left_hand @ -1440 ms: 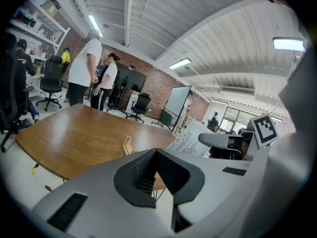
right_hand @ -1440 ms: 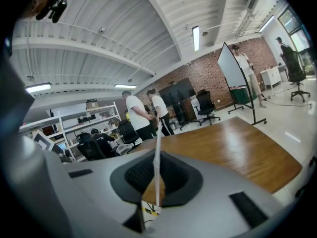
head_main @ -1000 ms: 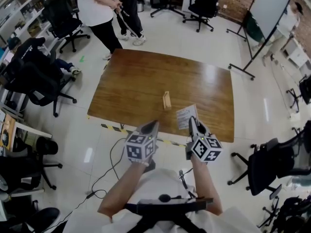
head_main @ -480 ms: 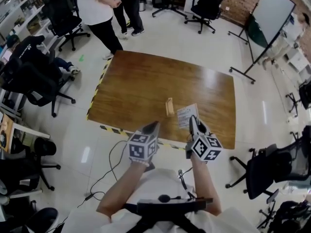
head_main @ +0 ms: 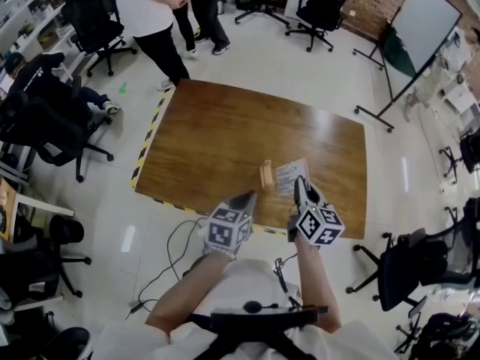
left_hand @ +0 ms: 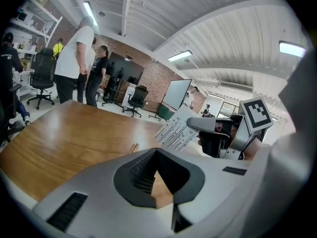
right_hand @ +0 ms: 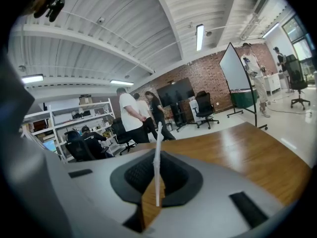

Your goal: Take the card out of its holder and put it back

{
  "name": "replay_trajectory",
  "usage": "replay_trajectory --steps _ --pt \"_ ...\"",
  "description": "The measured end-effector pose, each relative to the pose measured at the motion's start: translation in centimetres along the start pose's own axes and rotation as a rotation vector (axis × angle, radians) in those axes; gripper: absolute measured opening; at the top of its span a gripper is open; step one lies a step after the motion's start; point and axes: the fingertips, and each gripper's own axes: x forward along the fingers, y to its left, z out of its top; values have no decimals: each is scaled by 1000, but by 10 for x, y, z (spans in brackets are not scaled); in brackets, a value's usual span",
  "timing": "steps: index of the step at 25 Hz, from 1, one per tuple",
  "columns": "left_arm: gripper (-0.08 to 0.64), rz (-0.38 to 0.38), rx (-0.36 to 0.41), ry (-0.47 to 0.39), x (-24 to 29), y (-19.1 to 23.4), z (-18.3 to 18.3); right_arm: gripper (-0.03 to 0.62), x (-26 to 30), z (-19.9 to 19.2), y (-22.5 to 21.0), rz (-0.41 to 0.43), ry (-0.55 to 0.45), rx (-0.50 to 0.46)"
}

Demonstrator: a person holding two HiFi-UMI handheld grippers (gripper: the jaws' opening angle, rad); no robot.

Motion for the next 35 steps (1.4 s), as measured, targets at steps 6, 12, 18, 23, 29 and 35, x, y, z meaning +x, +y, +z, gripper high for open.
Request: replay_trajectory --steps 6,12,18,23,29,35 --pt "-6 -21 13 26 16 16 5 17 28 -8 0 -15 18 -4" --pt "-6 -44 22 50 33 24 8 17 50 -14 -8 -30 27 -7" --pt "-6 -51 19 72 41 38 9 17 69 -25 -11 -50 47 -28" --pt "-6 -57 18 89 46 40 5 17 76 -37 -20 -65 73 -20" --pt "-6 -57 13 97 51 45 7 17 85 -41 -24 -67 86 -17" --pt "-6 -54 8 98 53 49 6 17 87 -45 -26 -69 92 -14"
